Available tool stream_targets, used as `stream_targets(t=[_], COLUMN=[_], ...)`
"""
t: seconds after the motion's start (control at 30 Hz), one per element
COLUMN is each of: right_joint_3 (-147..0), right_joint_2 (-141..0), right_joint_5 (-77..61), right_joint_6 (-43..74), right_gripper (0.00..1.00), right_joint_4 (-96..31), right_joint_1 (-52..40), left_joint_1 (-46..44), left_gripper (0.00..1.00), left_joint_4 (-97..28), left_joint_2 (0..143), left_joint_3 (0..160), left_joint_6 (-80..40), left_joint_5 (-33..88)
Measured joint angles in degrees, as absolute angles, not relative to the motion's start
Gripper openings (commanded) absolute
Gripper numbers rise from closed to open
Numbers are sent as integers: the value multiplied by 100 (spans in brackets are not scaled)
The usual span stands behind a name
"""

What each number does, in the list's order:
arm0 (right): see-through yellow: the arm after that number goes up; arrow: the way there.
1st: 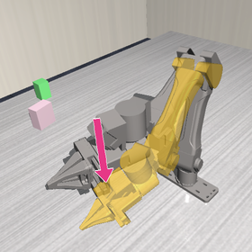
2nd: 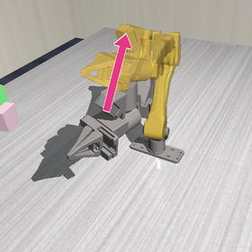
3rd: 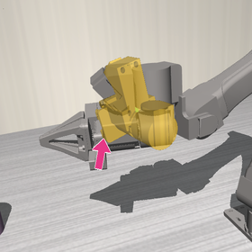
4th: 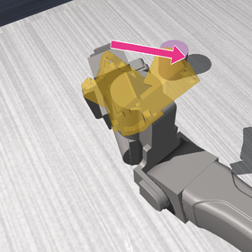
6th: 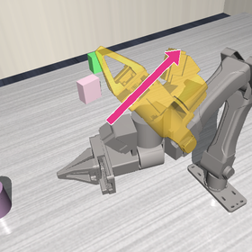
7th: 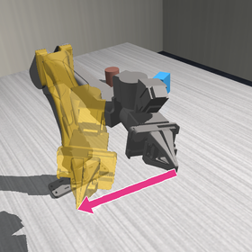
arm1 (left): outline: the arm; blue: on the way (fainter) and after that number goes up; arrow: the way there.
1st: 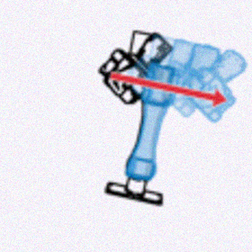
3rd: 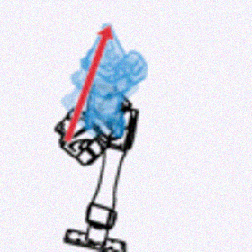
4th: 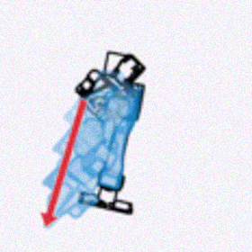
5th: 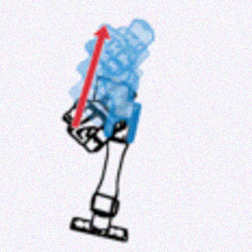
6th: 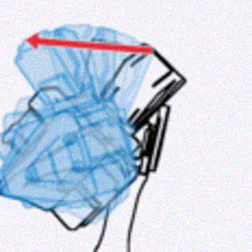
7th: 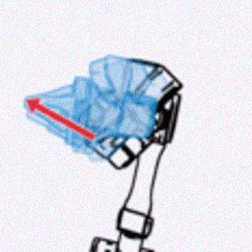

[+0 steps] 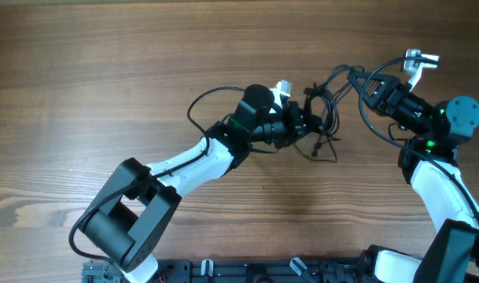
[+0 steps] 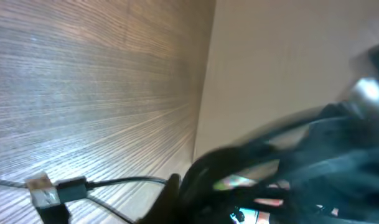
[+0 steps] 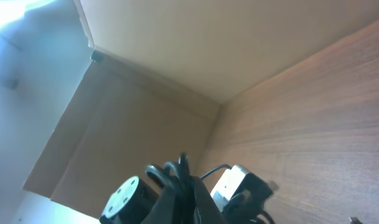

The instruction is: Untangle cables

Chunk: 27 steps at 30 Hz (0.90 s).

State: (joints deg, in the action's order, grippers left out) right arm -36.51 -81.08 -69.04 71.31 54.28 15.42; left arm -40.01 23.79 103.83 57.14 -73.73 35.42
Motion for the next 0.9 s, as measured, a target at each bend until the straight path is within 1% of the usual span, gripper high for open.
stream_targets(t=[0.07,0.17,0.2,0.23,0.27,0.3,0.33,0.4,0.5,0.63,0.7,0.8,0.9], right_joint_3=[-3653,-3726,-3730,-3704,-3673,-3662,-3653,-3651,-3651,-3651,-3651,-3651,-3651], right_joint_2=[-8101,-8020,-8012,-8016,-8027,-8027,-8031,-8031,-8031,-8031,-8031,-8031,-8031], right_joint_5=[-6899,-6652,-6403,-6088,-5723,-5430,-5179,-4987,-5249,-6025,-6241,-6366,-6337], right_joint_6=[6405,5074,4696,4383,4075,3889,3704,3511,3468,4012,4394,4895,5142], right_gripper=[5,7,10,17,31,54,67,77,78,76,70,70,70], right_joint_4=[5190,3175,2346,1645,1055,670,434,320,316,316,320,346,346], right_joint_1=[1542,1531,1520,1509,1498,1490,1496,1518,1520,1437,1234,784,377], left_joint_1=[-3813,-3240,-3055,-2864,-2683,-2585,-2495,-2432,-2405,-2381,-2381,-2355,-2200], left_gripper=[4,4,4,4,4,4,4,4,4,4,4,4,4], left_joint_4=[2335,2410,2561,2764,3022,3203,3424,3710,3839,3839,3839,3839,3839], left_joint_2=[10383,10383,10383,10383,10383,10383,10383,10383,10383,10383,10383,10383,10383], left_joint_3=[5717,5710,5710,5708,5712,5710,5710,5714,5714,5714,5714,5714,5714], left_joint_6=[-7376,-7380,-7382,-7382,-7384,-7384,-7387,-7389,-7380,-7378,-7376,-7360,-7363], left_joint_5=[3691,4331,4613,4866,5186,5389,5638,5905,6147,6125,6075,5916,5699])
